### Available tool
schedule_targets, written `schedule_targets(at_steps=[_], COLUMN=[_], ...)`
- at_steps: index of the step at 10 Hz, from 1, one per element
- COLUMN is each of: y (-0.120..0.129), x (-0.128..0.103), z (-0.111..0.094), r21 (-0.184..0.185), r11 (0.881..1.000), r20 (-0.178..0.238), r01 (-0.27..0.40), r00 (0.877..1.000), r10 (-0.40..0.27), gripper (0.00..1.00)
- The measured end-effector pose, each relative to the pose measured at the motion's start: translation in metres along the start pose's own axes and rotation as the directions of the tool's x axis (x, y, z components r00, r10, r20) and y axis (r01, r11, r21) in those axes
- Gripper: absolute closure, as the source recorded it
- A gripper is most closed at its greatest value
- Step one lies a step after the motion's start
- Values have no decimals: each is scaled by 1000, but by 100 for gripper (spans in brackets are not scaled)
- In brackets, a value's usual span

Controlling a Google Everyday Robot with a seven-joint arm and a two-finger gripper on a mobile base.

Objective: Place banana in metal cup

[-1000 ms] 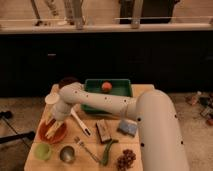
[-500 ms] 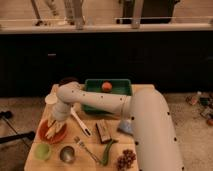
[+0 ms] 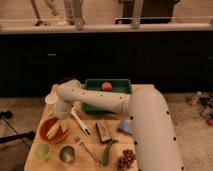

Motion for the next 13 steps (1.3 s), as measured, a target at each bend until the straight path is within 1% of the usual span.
schedule_targets(at_steps=[1,2,4,7,8,10,13], y=[1,1,4,2,1,0,-2], x=[1,1,1,-2,-4,-7,-9], z=[1,2,1,0,-2,-5,-15], r21=[-10,-14,-20,-13,-7,1,23], r11=[1000,1000,1000,1000,1000,1000,999], r20=[-20,-28,-49,-46,-43,-41,-52], r01=[0,-1,-1,4,10,19,30], r00=[1000,1000,999,999,999,999,998], r10=[0,1,0,-5,-11,-19,-29], gripper=[32,39,59,90,98,100,100])
